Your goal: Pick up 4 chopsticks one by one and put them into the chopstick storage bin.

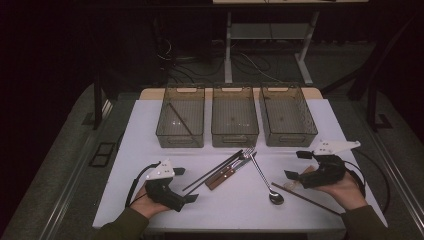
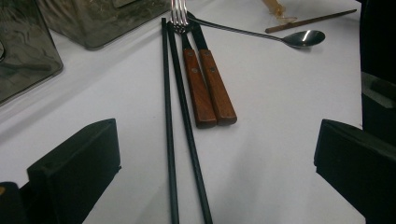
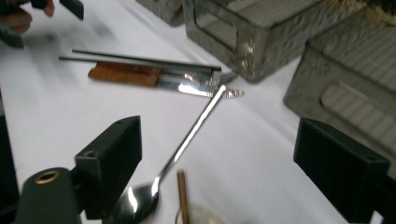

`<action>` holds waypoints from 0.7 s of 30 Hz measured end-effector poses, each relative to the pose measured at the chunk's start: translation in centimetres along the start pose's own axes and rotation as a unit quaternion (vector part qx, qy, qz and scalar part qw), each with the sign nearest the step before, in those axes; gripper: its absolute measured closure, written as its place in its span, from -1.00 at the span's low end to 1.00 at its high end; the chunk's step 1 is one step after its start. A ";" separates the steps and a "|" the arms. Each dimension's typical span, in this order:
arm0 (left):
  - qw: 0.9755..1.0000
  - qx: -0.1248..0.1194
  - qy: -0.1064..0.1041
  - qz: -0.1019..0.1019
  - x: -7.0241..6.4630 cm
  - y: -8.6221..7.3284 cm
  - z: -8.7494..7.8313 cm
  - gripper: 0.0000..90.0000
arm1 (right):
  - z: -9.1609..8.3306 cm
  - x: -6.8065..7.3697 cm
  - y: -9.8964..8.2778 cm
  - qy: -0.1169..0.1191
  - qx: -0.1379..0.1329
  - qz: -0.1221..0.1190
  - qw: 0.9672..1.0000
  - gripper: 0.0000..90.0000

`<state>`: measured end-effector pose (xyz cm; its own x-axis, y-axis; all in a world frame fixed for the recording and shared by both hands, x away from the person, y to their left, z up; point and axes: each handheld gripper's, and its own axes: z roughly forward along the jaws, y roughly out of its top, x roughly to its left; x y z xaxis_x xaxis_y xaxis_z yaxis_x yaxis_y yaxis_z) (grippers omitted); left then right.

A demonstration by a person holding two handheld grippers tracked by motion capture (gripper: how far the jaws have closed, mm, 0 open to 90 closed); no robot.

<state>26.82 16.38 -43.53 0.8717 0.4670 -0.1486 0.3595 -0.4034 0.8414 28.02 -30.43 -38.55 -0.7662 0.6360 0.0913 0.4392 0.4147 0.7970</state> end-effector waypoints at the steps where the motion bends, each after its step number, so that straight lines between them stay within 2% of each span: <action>1: 1.000 0.001 0.000 0.000 0.0 0.0 0.0 -1.00 | -0.3 0.0 -0.4 -0.005 0.004 0.000 1.000 -0.64; 3: 1.000 0.001 0.000 0.001 0.0 0.0 0.0 -1.00 | -1.0 0.0 -1.2 -0.001 0.010 -0.001 1.000 -0.47; 9: 1.000 0.001 0.001 0.001 0.0 0.0 0.1 -1.00 | -2.8 -0.3 -3.8 0.021 0.039 0.009 0.999 -0.17; 14: 1.000 0.003 0.001 0.001 0.0 0.0 0.1 -1.00 | -3.6 -0.5 -6.0 0.017 0.068 0.014 0.997 0.08; 17: 1.000 0.005 0.000 0.004 0.0 0.0 0.0 -1.00 | -3.9 -0.6 -7.0 0.023 0.079 0.021 0.996 0.22; 21: 1.000 0.005 0.000 0.005 0.0 0.0 0.1 -1.00 | -4.2 -0.6 -8.0 0.021 0.100 0.016 0.995 0.44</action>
<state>26.81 16.32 -43.54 0.8748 0.4635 -0.1408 0.3551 -0.4159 0.8372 23.03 -36.87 -42.47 -0.7679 0.6246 0.1422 0.5443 0.5191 0.6590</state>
